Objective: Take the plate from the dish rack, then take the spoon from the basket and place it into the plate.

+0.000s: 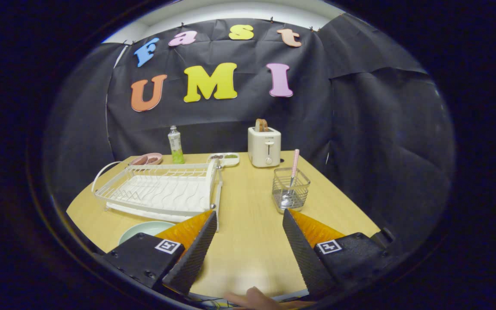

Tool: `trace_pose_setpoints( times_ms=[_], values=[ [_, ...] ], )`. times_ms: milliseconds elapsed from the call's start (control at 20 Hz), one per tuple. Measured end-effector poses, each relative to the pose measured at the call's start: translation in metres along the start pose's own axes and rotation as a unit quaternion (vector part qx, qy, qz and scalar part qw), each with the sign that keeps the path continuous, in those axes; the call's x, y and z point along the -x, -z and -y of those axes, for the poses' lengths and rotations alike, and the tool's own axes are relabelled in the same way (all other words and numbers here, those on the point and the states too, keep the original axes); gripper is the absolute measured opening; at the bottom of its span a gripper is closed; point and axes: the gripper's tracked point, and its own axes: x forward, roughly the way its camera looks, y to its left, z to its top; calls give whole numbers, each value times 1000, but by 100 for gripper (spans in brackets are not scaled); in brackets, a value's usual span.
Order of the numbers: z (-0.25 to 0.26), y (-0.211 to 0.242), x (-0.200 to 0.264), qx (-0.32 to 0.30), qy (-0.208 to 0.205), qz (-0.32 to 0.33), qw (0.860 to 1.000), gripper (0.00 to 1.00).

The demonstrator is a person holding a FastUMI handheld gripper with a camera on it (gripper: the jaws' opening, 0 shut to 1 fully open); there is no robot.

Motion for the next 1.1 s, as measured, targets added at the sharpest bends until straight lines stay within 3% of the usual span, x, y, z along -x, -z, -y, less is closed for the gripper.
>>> trace_pose_setpoints(
  times_ms=[250,350,550,800,1100],
  values=[
    [55,-50,-35,-30,10,24,999,99],
    [68,-68,-53,-44,-9,39,998,99],
    [98,-88,-90,-20,5,47,999,100],
    [110,-96,-140,9,14,31,999,100],
    [114,-86,-216,-23,2,-30,999,100]
  ],
)
